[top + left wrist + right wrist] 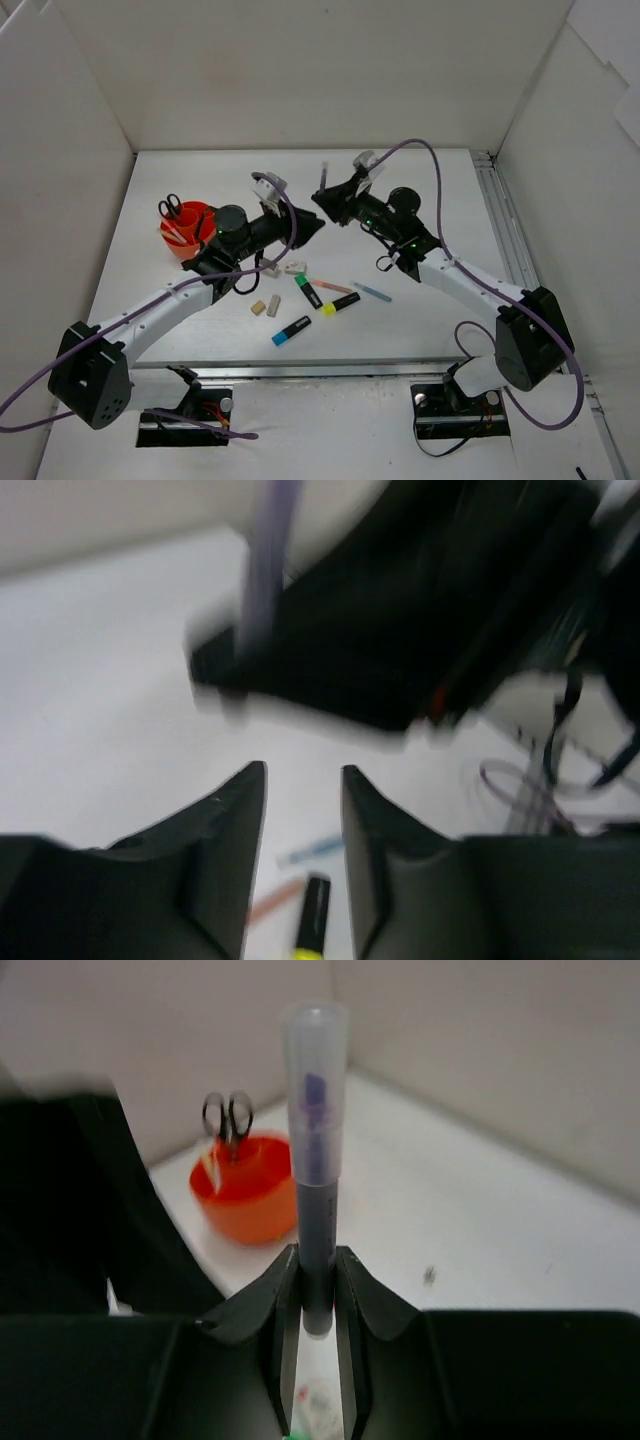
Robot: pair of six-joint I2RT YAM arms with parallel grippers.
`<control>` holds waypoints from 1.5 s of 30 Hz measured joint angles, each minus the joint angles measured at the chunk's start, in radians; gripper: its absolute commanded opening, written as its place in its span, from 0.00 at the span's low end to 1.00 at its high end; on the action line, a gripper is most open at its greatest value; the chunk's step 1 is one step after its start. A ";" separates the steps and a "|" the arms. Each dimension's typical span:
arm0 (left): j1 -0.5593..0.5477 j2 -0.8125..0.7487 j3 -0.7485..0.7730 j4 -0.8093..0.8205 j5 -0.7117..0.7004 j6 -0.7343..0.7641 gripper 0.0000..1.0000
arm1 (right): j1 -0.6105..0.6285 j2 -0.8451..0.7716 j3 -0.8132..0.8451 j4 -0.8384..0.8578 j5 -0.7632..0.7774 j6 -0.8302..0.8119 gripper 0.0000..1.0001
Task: Sort the stationery into containers
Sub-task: Close the pen cap on the pen, then place the pen in the storage box.
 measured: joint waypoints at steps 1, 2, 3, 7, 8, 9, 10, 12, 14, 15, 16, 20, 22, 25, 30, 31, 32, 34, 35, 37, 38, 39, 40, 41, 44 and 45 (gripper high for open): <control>-0.014 -0.005 -0.002 -0.055 0.027 0.004 0.40 | -0.015 -0.015 0.001 0.061 0.019 0.019 0.00; -0.031 -0.004 -0.002 -0.112 0.056 0.009 0.45 | -0.031 -0.034 0.002 0.119 0.024 0.028 0.00; -0.045 0.004 -0.002 -0.164 0.079 0.012 0.52 | -0.046 -0.057 0.002 0.172 0.028 0.043 0.00; -0.073 0.017 -0.002 -0.296 0.128 0.016 0.69 | -0.062 -0.128 0.003 0.323 0.002 0.071 0.00; -0.071 0.012 -0.001 -0.310 0.129 0.016 0.70 | -0.058 -0.136 0.002 0.343 -0.007 0.074 0.00; -0.070 0.006 0.002 -0.323 0.129 0.017 0.71 | -0.058 -0.143 -0.003 0.360 -0.014 0.077 0.00; -0.069 -0.005 0.004 -0.337 0.126 0.016 0.78 | -0.056 -0.150 -0.014 0.371 -0.024 0.078 0.00; -0.063 -0.033 0.008 -0.351 0.125 0.020 0.95 | -0.053 -0.156 -0.032 0.369 -0.040 0.078 0.00; -0.057 -0.075 0.010 -0.369 0.116 0.024 1.00 | -0.053 -0.156 -0.048 0.355 -0.052 0.078 0.00; -0.053 -0.096 0.012 -0.383 0.109 0.024 0.99 | -0.053 -0.156 -0.056 0.344 -0.059 0.076 0.00; -0.046 -0.122 0.015 -0.401 0.100 0.026 0.99 | -0.054 -0.156 -0.064 0.332 -0.063 0.073 0.00; -0.024 -0.216 0.026 -0.461 0.045 0.047 0.99 | -0.054 -0.155 -0.097 0.276 -0.078 0.064 0.00; -0.023 -0.254 0.029 -0.475 0.020 0.056 1.00 | -0.054 -0.153 -0.109 0.247 -0.095 0.062 0.00; -0.023 -0.274 0.044 -0.486 -0.003 0.072 0.99 | -0.049 -0.148 -0.115 0.209 -0.132 0.058 0.00; -0.023 -0.233 0.087 -0.492 -0.014 0.086 0.94 | -0.003 -0.126 -0.114 0.099 -0.183 0.012 0.00; -0.023 -0.222 0.092 -0.491 -0.014 0.087 0.93 | 0.007 -0.120 -0.114 0.078 -0.190 0.003 0.00; -0.023 -0.211 0.095 -0.489 -0.014 0.087 0.93 | 0.018 -0.114 -0.114 0.054 -0.197 -0.007 0.00; -0.019 -0.192 0.098 -0.485 -0.014 0.087 0.91 | 0.037 -0.103 -0.114 0.013 -0.209 -0.024 0.00; -0.018 -0.185 0.098 -0.485 -0.016 0.086 0.89 | 0.043 -0.100 -0.114 -0.002 -0.212 -0.030 0.00; -0.018 -0.174 0.098 -0.483 -0.022 0.085 0.80 | 0.055 -0.097 -0.114 -0.026 -0.217 -0.042 0.00; -0.017 -0.169 0.100 -0.482 -0.024 0.085 0.76 | 0.061 -0.097 -0.114 -0.033 -0.217 -0.045 0.00; -0.017 -0.162 0.103 -0.480 -0.026 0.086 0.64 | 0.067 -0.097 -0.114 -0.035 -0.217 -0.048 0.00; -0.017 -0.154 0.108 -0.479 -0.026 0.084 0.55 | 0.071 -0.097 -0.114 -0.037 -0.217 -0.050 0.00; -0.017 -0.146 0.112 -0.476 -0.026 0.082 0.39 | 0.075 -0.097 -0.113 -0.038 -0.217 -0.051 0.00; -0.017 -0.129 0.116 -0.463 -0.009 0.080 0.13 | 0.082 -0.097 -0.110 -0.047 -0.203 -0.051 0.00; -0.018 -0.128 0.116 -0.460 0.000 0.077 0.07 | 0.085 -0.097 -0.107 -0.055 -0.196 -0.050 0.00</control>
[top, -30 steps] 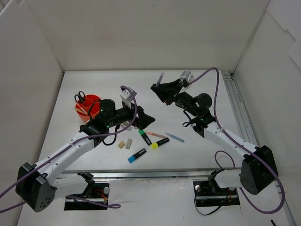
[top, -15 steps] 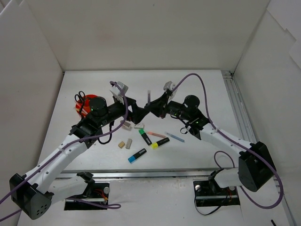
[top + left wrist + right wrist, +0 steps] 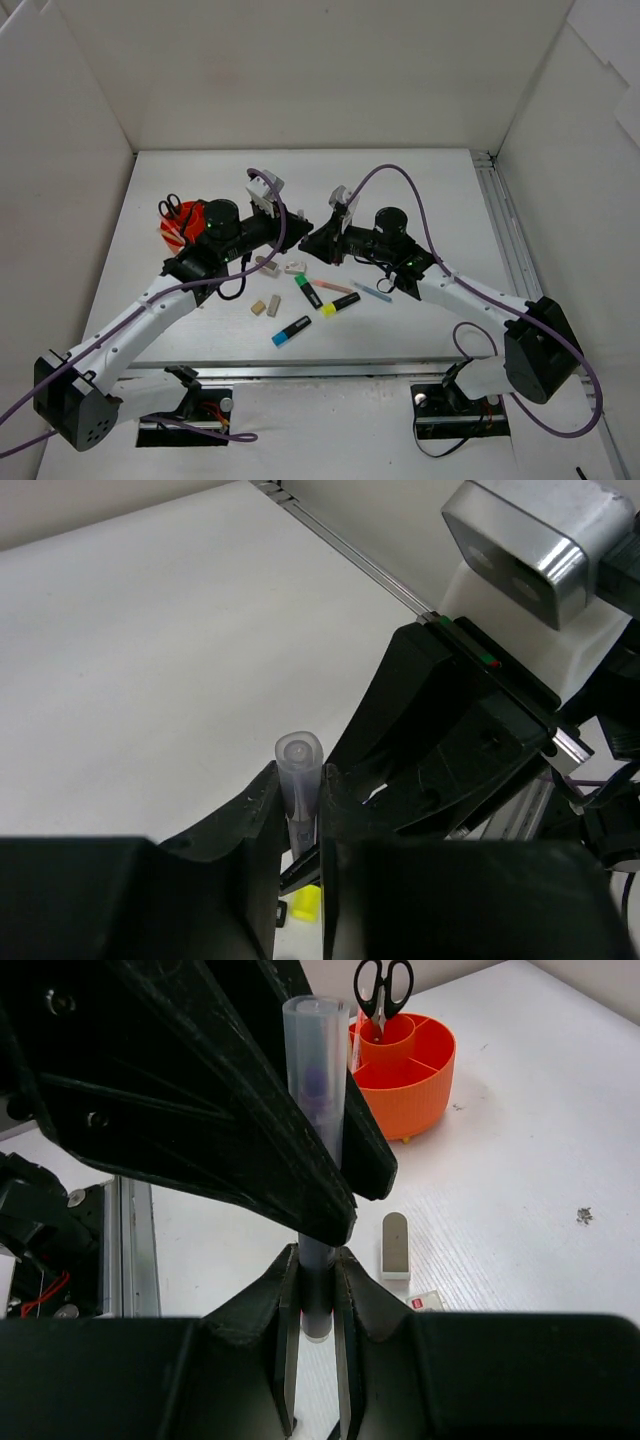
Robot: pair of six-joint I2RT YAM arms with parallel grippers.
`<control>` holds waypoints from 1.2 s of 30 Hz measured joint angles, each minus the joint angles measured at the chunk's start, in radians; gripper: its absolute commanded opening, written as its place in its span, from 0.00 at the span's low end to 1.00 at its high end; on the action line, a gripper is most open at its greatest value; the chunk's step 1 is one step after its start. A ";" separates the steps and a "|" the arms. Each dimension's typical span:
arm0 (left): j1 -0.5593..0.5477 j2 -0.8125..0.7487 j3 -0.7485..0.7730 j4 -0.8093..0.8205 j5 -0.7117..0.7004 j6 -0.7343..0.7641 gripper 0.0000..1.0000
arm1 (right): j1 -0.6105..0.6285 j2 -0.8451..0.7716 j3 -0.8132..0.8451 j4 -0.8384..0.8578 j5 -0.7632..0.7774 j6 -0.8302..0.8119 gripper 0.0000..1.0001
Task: Sort the stationery into containers
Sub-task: Place the pen in the storage box.
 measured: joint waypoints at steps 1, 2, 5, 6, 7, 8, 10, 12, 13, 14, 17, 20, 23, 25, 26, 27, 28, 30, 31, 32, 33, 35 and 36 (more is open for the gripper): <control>-0.001 0.000 0.000 0.004 0.005 0.004 0.02 | 0.000 0.000 0.003 -0.006 0.008 0.003 0.00; -0.002 0.000 0.000 0.008 0.006 0.007 0.00 | 0.000 0.000 0.009 -0.012 0.011 0.004 0.15; 0.001 -0.004 0.000 0.017 0.000 0.008 0.00 | 0.002 0.001 0.026 -0.019 0.025 0.013 0.59; 0.001 -0.006 0.000 0.014 -0.011 0.010 0.00 | 0.002 0.001 0.032 -0.018 0.033 0.018 0.67; 0.003 -0.008 0.000 0.011 -0.024 0.013 0.00 | 0.002 0.001 0.037 -0.016 0.042 0.019 0.79; 0.007 -0.012 0.000 0.006 -0.038 0.016 0.00 | 0.002 0.001 0.039 -0.015 0.053 0.022 0.98; 0.019 -0.026 0.000 -0.006 -0.071 0.021 0.00 | 0.002 0.000 0.039 -0.016 0.079 0.016 0.98; 0.054 -0.047 -0.003 -0.019 -0.106 0.022 0.00 | 0.001 -0.005 0.035 -0.027 0.107 0.009 0.98; 0.077 -0.060 -0.008 -0.021 -0.130 0.022 0.00 | 0.000 -0.013 0.030 -0.040 0.126 0.005 0.98; 0.108 -0.076 -0.016 -0.027 -0.153 0.021 0.00 | 0.000 -0.023 0.025 -0.057 0.141 0.002 0.98; 0.209 -0.124 -0.060 -0.045 -0.235 0.021 0.00 | -0.006 -0.062 0.004 -0.119 0.196 -0.020 0.98; 0.319 -0.166 -0.119 -0.064 -0.360 0.016 0.00 | -0.015 -0.111 -0.031 -0.166 0.266 -0.037 0.98; 0.413 -0.175 -0.166 -0.068 -0.460 -0.003 0.00 | -0.030 -0.136 -0.058 -0.197 0.316 -0.045 0.98; 0.471 -0.160 -0.179 -0.077 -0.519 -0.024 0.00 | -0.040 -0.137 -0.064 -0.212 0.337 -0.047 0.98; 0.496 -0.144 -0.179 -0.078 -0.544 -0.037 0.00 | -0.042 -0.137 -0.066 -0.220 0.346 -0.047 0.98; 0.520 -0.128 -0.179 -0.076 -0.564 -0.049 0.00 | -0.047 -0.137 -0.068 -0.229 0.355 -0.048 0.98; 0.541 -0.109 -0.179 -0.075 -0.581 -0.062 0.00 | -0.048 -0.137 -0.068 -0.233 0.364 -0.049 0.98; 0.573 -0.070 -0.179 -0.069 -0.609 -0.085 0.00 | -0.053 -0.137 -0.068 -0.239 0.381 -0.050 0.98; 0.582 -0.049 -0.179 -0.063 -0.626 -0.095 0.00 | -0.054 -0.137 -0.068 -0.239 0.385 -0.050 0.98; 0.593 -0.026 -0.179 -0.056 -0.644 -0.106 0.00 | -0.054 -0.137 -0.068 -0.241 0.393 -0.051 0.98; 0.600 -0.007 -0.179 -0.048 -0.659 -0.115 0.00 | -0.057 -0.137 -0.068 -0.243 0.399 -0.053 0.98; 0.616 0.033 -0.179 -0.039 -0.687 -0.134 0.00 | -0.059 -0.137 -0.068 -0.245 0.409 -0.055 0.98; 0.625 0.048 -0.179 -0.033 -0.694 -0.140 0.00 | -0.060 -0.137 -0.069 -0.245 0.414 -0.056 0.98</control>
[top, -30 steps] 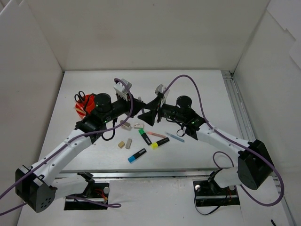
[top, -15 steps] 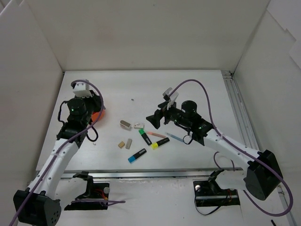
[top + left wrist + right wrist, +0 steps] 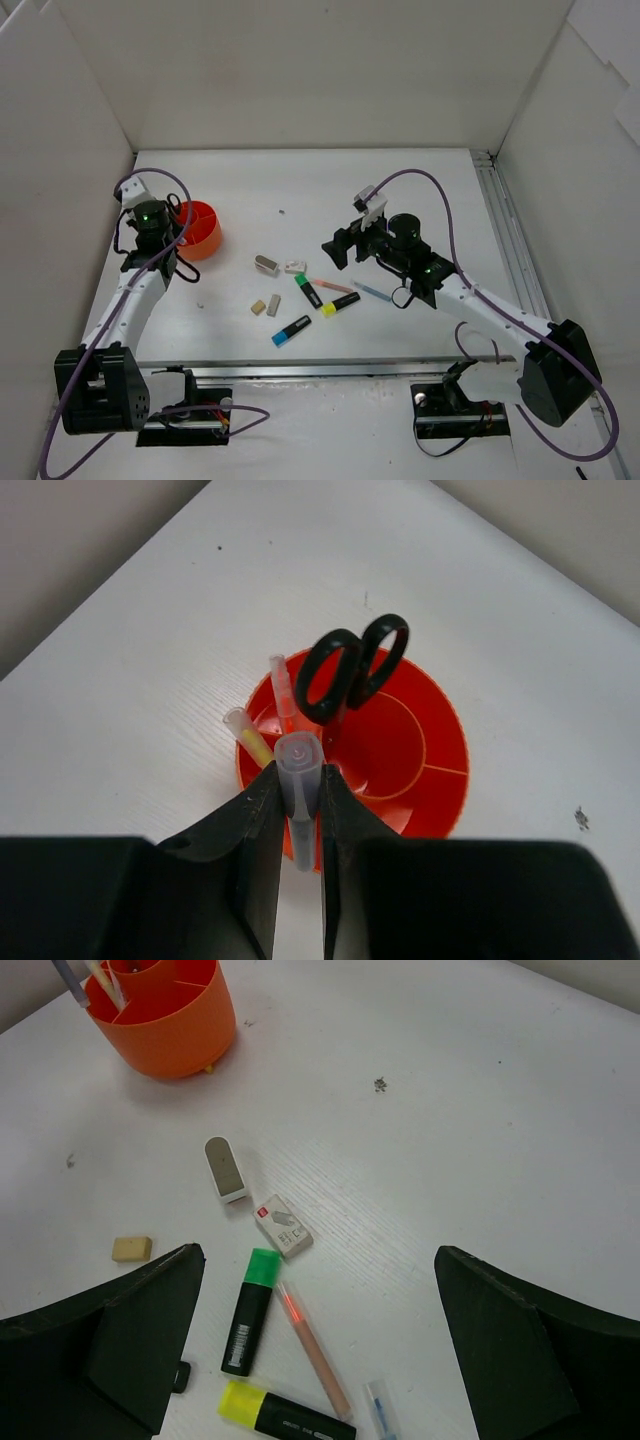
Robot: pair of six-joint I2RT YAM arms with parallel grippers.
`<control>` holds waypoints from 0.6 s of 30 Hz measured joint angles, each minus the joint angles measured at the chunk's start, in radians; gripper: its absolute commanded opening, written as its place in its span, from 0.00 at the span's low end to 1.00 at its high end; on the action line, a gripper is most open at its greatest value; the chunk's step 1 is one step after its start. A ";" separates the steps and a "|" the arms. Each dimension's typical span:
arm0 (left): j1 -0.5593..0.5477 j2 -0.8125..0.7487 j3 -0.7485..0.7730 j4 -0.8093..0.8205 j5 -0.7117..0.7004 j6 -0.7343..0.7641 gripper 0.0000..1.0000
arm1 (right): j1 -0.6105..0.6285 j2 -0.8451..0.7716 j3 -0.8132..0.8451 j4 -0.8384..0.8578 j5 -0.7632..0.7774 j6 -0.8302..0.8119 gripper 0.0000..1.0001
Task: Sort the stationery into containers
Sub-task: Place the pen in the storage box.
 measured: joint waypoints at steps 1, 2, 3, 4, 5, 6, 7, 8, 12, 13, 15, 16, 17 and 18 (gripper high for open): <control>0.010 0.015 0.000 0.009 -0.007 -0.006 0.00 | -0.001 0.000 0.000 0.000 0.006 -0.003 0.98; 0.017 0.027 0.000 0.020 -0.015 -0.012 0.00 | -0.002 0.000 -0.002 0.000 0.011 -0.007 0.98; 0.023 0.037 0.000 0.032 -0.025 -0.019 0.00 | -0.004 0.000 -0.004 0.001 0.013 -0.010 0.98; 0.026 0.044 0.000 0.043 -0.033 -0.023 0.00 | -0.006 0.000 -0.007 0.000 0.016 -0.013 0.98; 0.028 0.050 0.000 0.059 -0.040 -0.026 0.00 | -0.007 0.000 -0.011 0.000 0.020 -0.016 0.98; 0.028 0.057 0.000 0.075 -0.047 -0.027 0.00 | -0.008 0.000 -0.014 0.000 0.023 -0.016 0.98; 0.028 0.065 0.000 0.091 -0.051 -0.029 0.00 | -0.008 0.000 -0.017 -0.001 0.024 -0.021 0.98; 0.028 0.074 0.000 0.107 -0.053 -0.031 0.00 | -0.008 0.000 -0.019 -0.003 0.028 -0.025 0.98; 0.028 0.115 0.000 0.137 -0.050 -0.037 0.00 | -0.013 0.000 -0.025 -0.006 0.042 -0.041 0.98; 0.028 0.125 0.000 0.137 -0.049 -0.043 0.00 | -0.014 0.000 -0.027 -0.006 0.049 -0.042 0.98; 0.028 0.140 0.000 0.135 -0.049 -0.056 0.01 | -0.018 0.000 -0.031 -0.007 0.057 -0.043 0.98; 0.028 0.143 0.000 0.131 -0.049 -0.064 0.03 | -0.019 0.000 -0.032 -0.008 0.060 -0.045 0.98; 0.028 0.144 0.000 0.121 -0.048 -0.076 0.08 | -0.021 0.000 -0.032 -0.011 0.063 -0.046 0.98; 0.028 0.143 0.000 0.111 -0.048 -0.084 0.20 | -0.024 0.000 -0.032 -0.015 0.063 -0.050 0.98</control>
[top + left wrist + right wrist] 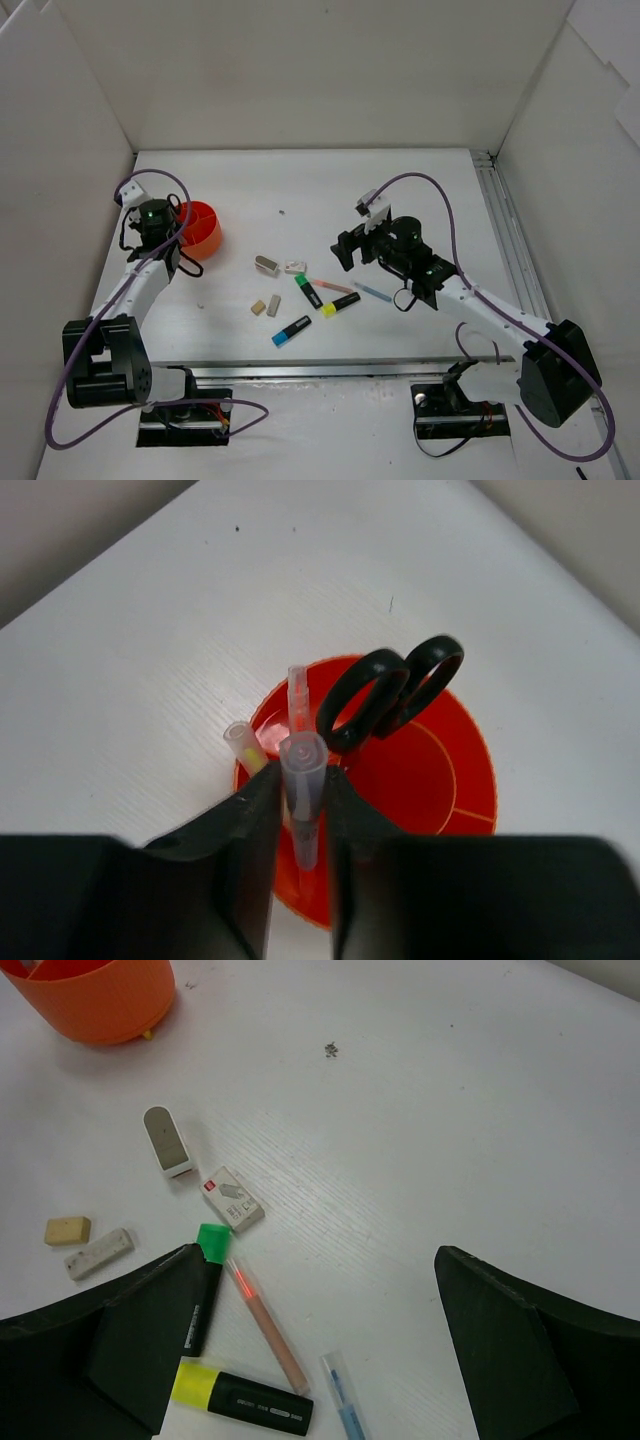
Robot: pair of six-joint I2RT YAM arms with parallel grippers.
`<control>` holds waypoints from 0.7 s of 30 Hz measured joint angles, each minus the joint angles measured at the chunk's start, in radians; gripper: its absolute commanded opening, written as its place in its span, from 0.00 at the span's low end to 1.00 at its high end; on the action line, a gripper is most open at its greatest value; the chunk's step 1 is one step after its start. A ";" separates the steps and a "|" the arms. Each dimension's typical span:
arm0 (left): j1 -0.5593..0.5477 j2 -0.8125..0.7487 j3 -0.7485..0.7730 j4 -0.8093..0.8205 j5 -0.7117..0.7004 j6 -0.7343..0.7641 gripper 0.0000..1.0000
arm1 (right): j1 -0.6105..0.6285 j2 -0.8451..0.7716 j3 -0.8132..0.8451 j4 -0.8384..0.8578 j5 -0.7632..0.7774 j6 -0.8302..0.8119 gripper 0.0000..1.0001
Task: Sort the stationery into containers
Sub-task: Place the pen in the storage box, then pick up the pen from the center of the board.
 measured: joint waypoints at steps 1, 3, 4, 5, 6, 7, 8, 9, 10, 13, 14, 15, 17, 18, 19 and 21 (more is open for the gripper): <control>0.000 0.000 0.000 -0.013 0.001 -0.007 0.30 | -0.002 0.000 0.000 -0.006 0.000 -0.008 0.98; 0.000 -0.002 0.000 -0.042 0.008 -0.027 0.45 | -0.002 0.002 0.000 -0.026 -0.002 -0.031 0.98; 0.000 -0.004 0.000 -0.058 0.011 -0.036 0.60 | -0.002 0.003 0.000 -0.043 -0.004 -0.047 0.98; 0.000 -0.010 0.000 -0.079 0.018 -0.043 0.67 | -0.002 0.006 0.001 -0.063 -0.008 -0.065 0.98; 0.000 -0.019 0.000 -0.098 0.023 -0.049 0.81 | -0.002 0.013 0.003 -0.088 -0.011 -0.087 0.98; 0.000 -0.032 0.000 -0.112 0.026 -0.053 0.90 | -0.002 0.021 0.006 -0.111 -0.015 -0.105 0.98; 0.000 -0.048 0.000 -0.126 0.031 -0.060 0.99 | -0.002 0.029 0.010 -0.136 -0.019 -0.126 0.98; 0.000 -0.071 0.000 -0.144 0.034 -0.062 1.00 | -0.002 0.040 0.014 -0.162 -0.028 -0.148 0.98; 0.000 -0.093 0.000 -0.157 0.037 -0.064 1.00 | -0.002 0.051 0.020 -0.185 -0.037 -0.167 0.98; 0.000 -0.170 0.008 -0.212 0.056 -0.065 1.00 | 0.000 0.114 0.064 -0.259 -0.069 -0.217 0.95; 0.000 -0.191 0.021 -0.244 0.072 -0.064 0.99 | 0.006 0.149 0.092 -0.285 -0.078 -0.231 0.94; 0.000 -0.200 0.040 -0.280 0.087 -0.061 0.99 | 0.012 0.183 0.118 -0.301 -0.081 -0.241 0.93; 0.000 -0.202 0.095 -0.349 0.125 -0.054 1.00 | 0.026 0.259 0.168 -0.326 -0.083 -0.255 0.92; -0.002 -0.201 0.122 -0.380 0.148 -0.048 1.00 | 0.036 0.297 0.191 -0.336 -0.082 -0.259 0.92; -0.006 -0.201 0.140 -0.401 0.169 -0.043 1.00 | 0.045 0.330 0.208 -0.345 -0.080 -0.263 0.92; -0.016 -0.211 0.150 -0.426 0.209 -0.034 1.00 | 0.064 0.391 0.237 -0.363 -0.072 -0.270 0.91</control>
